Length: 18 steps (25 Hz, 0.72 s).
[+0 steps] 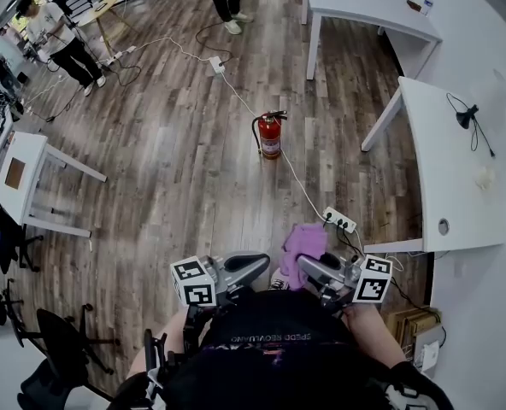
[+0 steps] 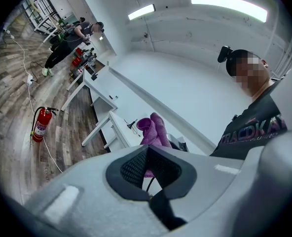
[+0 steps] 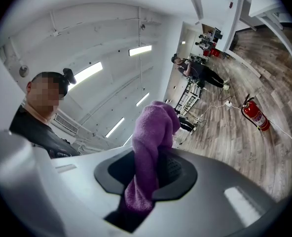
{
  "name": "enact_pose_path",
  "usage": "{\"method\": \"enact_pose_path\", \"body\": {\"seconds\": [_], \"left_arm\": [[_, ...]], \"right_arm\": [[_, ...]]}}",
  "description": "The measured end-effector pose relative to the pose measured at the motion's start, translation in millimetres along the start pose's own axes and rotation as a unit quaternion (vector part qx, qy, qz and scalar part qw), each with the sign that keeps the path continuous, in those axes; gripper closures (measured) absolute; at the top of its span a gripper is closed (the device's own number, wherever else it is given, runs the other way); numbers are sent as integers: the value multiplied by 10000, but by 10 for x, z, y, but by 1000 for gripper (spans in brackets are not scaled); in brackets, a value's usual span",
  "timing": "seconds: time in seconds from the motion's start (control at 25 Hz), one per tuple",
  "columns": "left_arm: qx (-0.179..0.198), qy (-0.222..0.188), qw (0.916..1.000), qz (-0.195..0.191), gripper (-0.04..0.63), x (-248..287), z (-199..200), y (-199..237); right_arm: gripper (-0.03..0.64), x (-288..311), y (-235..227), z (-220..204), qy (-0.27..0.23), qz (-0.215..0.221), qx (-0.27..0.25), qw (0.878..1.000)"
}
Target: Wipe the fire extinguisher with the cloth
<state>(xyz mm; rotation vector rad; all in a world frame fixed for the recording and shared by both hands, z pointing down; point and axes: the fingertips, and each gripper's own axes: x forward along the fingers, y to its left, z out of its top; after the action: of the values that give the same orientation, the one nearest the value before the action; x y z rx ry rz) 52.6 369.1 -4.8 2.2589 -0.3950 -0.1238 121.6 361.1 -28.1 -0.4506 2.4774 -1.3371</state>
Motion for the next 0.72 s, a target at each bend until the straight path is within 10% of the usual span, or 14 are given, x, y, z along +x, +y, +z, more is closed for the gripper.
{"method": "enact_pose_path", "body": {"seconds": [0.72], "left_arm": [[-24,92,9998,190,597,26,98,36]], "right_arm": [[528,-26,-133,155,-212,-54,152,9996]]}}
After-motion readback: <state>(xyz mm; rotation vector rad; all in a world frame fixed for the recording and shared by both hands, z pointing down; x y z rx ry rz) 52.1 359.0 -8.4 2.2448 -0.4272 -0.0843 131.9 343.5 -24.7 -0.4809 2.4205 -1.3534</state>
